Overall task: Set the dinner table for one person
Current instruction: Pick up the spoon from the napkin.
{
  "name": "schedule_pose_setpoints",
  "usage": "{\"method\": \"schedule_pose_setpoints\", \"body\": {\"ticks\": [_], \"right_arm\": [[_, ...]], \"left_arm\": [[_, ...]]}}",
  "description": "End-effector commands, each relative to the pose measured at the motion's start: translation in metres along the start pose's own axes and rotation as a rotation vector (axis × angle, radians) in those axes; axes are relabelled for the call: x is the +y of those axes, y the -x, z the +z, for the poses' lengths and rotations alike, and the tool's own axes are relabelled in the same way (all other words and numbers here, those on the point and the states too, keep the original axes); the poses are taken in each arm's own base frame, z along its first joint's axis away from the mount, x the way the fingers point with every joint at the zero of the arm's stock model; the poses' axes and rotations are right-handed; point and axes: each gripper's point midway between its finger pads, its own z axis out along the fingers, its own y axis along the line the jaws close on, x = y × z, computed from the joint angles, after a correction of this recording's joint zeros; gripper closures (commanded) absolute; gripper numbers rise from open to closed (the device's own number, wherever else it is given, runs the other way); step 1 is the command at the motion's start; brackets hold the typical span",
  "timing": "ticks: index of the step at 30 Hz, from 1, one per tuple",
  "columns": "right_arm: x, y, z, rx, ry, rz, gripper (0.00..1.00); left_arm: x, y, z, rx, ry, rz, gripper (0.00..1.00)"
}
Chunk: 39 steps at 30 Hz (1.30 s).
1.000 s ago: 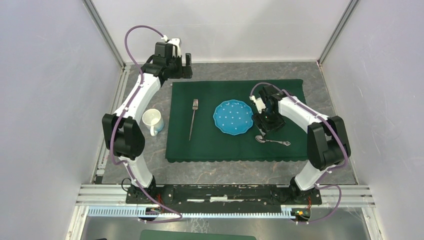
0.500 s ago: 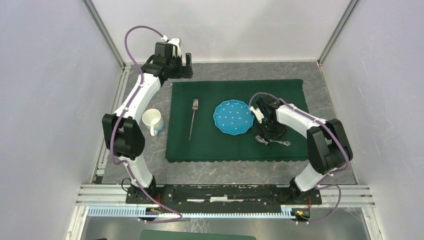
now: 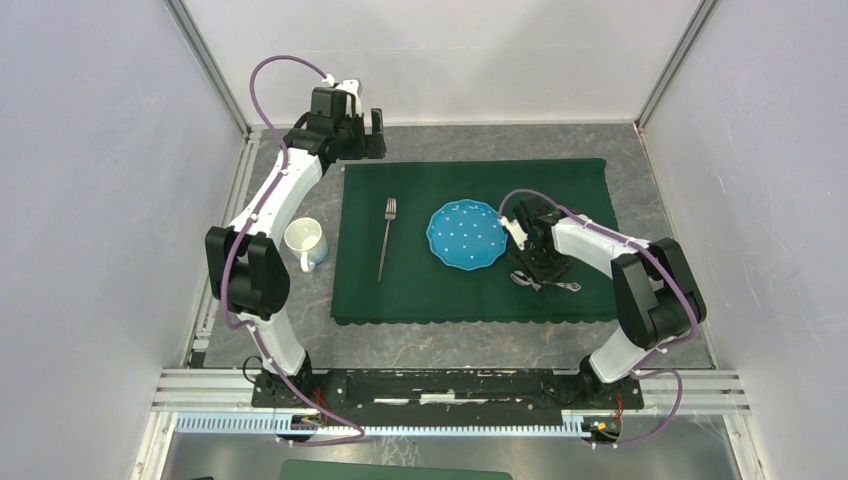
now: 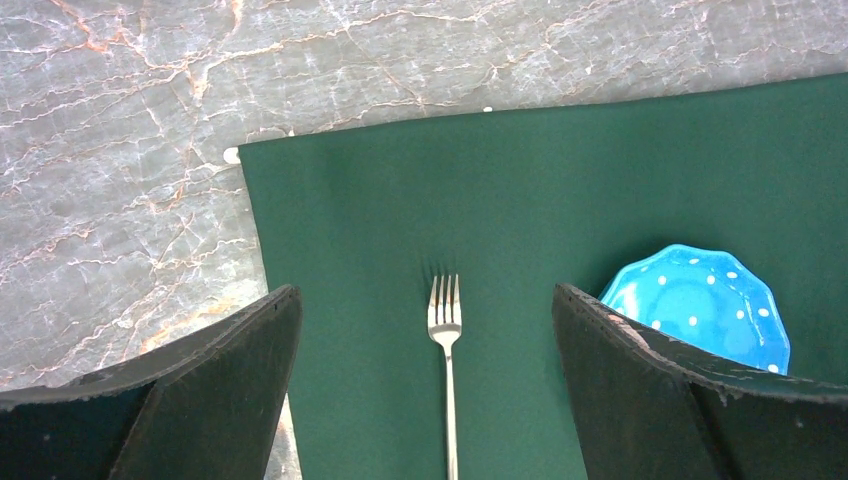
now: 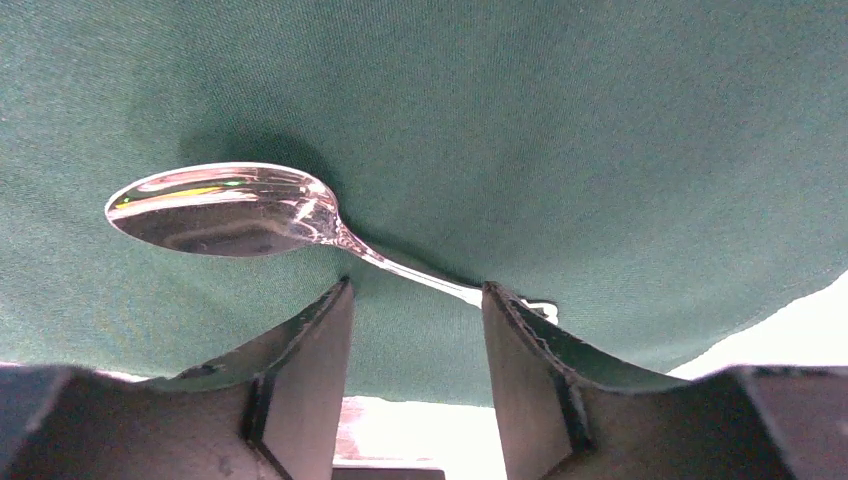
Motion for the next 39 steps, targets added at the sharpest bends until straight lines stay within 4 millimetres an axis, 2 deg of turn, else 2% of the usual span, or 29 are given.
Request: {"method": "schedule_pose_setpoints", "body": {"ticks": [1,11,17,22,31,39], "right_arm": [[-0.009,0.016,-0.007,-0.088,-0.047,-0.008,0.45],[-0.013,0.038,-0.004,-0.133,-0.053,-0.027,0.47],[-0.012,0.043,0.003,-0.141,-0.047,-0.036,0.47],[-0.012,0.053,-0.004,-0.164,-0.035,-0.040,0.46],[-0.011,0.046,-0.025,-0.168,-0.024,-0.024,0.44],[-0.010,0.041,-0.015,-0.149,-0.028,-0.024,0.45]], "left_arm": [[-0.001,0.022,-0.014,-0.077,0.002,-0.043,0.00],[0.000,0.023,-0.016,-0.079,0.009,-0.043,0.00],[0.002,0.021,-0.015,-0.074,0.016,-0.046,0.00],[0.001,0.023,-0.015,-0.078,0.014,-0.048,0.00],[-0.001,0.022,-0.009,-0.072,0.006,-0.064,0.00],[-0.003,0.023,-0.006,-0.074,-0.007,-0.077,0.00]]}}
